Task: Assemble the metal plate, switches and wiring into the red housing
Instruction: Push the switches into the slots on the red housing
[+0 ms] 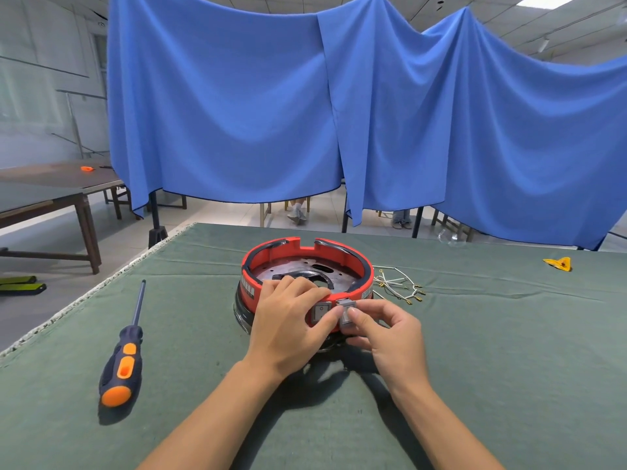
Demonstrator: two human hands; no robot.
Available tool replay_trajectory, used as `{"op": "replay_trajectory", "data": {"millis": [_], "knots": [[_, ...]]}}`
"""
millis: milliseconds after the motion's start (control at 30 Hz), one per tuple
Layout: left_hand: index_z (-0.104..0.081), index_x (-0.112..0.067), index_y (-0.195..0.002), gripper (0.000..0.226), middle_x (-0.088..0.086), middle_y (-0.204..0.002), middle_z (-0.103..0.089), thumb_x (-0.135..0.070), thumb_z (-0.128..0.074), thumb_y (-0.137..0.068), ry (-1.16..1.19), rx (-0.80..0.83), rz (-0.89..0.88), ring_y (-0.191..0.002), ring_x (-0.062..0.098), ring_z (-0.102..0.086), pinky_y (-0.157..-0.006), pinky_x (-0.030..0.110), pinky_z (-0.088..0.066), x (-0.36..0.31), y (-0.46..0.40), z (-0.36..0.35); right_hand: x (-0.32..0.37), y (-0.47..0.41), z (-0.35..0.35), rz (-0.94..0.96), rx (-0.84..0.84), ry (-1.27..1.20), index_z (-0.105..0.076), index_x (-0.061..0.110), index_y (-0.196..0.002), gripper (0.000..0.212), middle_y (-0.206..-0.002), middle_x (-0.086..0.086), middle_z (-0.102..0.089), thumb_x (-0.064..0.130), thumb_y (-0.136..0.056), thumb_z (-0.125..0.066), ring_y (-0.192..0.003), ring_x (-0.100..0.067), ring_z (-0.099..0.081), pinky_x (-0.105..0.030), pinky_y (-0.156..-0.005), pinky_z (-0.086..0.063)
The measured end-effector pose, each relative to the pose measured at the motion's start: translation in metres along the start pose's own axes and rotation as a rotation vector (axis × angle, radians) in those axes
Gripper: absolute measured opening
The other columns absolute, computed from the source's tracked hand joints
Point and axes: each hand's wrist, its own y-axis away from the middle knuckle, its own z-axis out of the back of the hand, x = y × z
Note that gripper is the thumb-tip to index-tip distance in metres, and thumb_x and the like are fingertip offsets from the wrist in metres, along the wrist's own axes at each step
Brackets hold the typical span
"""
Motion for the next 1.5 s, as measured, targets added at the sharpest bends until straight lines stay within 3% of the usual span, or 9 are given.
{"op": "replay_trajectory", "data": {"millis": [200, 400, 1067, 1200, 1333, 1500], "knots": [[-0.076, -0.023, -0.091, 0.032, -0.011, -0.090, -0.070, -0.048, -0.057, -0.083, 0.050, -0.024, 0.032, -0.086, 0.011, -0.061, -0.077, 0.035, -0.042, -0.004, -0.002, 0.001, -0.001, 0.000, 0.000, 0.080, -0.046, 0.128, -0.076, 0.023, -0.077, 0.018, -0.071, -0.002, -0.074, 0.007, -0.084, -0.070, -0.067, -0.020, -0.071, -0.027, -0.056, -0.054], [-0.076, -0.026, -0.089, 0.033, -0.015, -0.089, -0.070, -0.051, -0.055, -0.080, 0.082, -0.032, 0.085, -0.086, 0.007, -0.058, -0.076, 0.026, -0.029, -0.009, -0.005, -0.001, -0.001, -0.001, 0.000, 0.090, -0.054, 0.118, -0.073, 0.018, -0.077, 0.016, -0.070, -0.005, -0.073, 0.004, -0.084, -0.069, -0.062, -0.018, -0.069, -0.024, -0.052, -0.052], [-0.074, -0.027, -0.089, 0.036, -0.015, -0.088, -0.069, -0.054, -0.054, -0.079, 0.106, -0.034, 0.051, -0.086, 0.008, -0.058, -0.078, 0.030, -0.034, -0.010, -0.002, 0.002, -0.007, 0.000, 0.002, 0.155, -0.023, 0.043, -0.070, 0.012, -0.079, 0.014, -0.073, -0.007, -0.073, 0.000, -0.085, -0.067, -0.067, -0.022, -0.071, -0.023, -0.055, -0.055], [-0.075, -0.027, -0.091, 0.039, -0.015, -0.090, -0.069, -0.055, -0.052, -0.079, 0.104, -0.022, 0.055, -0.087, 0.008, -0.058, -0.079, 0.030, -0.033, -0.009, -0.003, 0.001, -0.008, -0.002, 0.003, 0.195, -0.022, 0.132, -0.069, 0.017, -0.080, 0.014, -0.077, -0.004, -0.072, 0.005, -0.086, -0.067, -0.073, -0.024, -0.070, -0.029, -0.060, -0.057], [-0.076, -0.026, -0.092, 0.038, -0.015, -0.090, -0.070, -0.055, -0.053, -0.079, 0.109, -0.018, 0.060, -0.087, 0.008, -0.058, -0.078, 0.030, -0.033, -0.008, -0.003, 0.001, -0.008, -0.005, 0.008, 0.246, -0.046, 0.316, -0.068, 0.023, -0.083, 0.010, -0.087, 0.000, -0.066, 0.015, -0.081, -0.074, -0.077, -0.019, -0.063, -0.044, -0.071, -0.055], [-0.076, -0.026, -0.091, 0.037, -0.015, -0.089, -0.071, -0.053, -0.054, -0.078, 0.126, -0.020, 0.061, -0.085, 0.008, -0.058, -0.076, 0.029, -0.031, -0.009, -0.004, 0.002, -0.002, -0.016, 0.020, 0.313, 0.119, 0.465, -0.060, 0.039, -0.115, 0.038, -0.117, 0.023, -0.049, 0.022, -0.083, -0.073, -0.083, 0.010, -0.054, -0.013, -0.076, -0.047]]}}
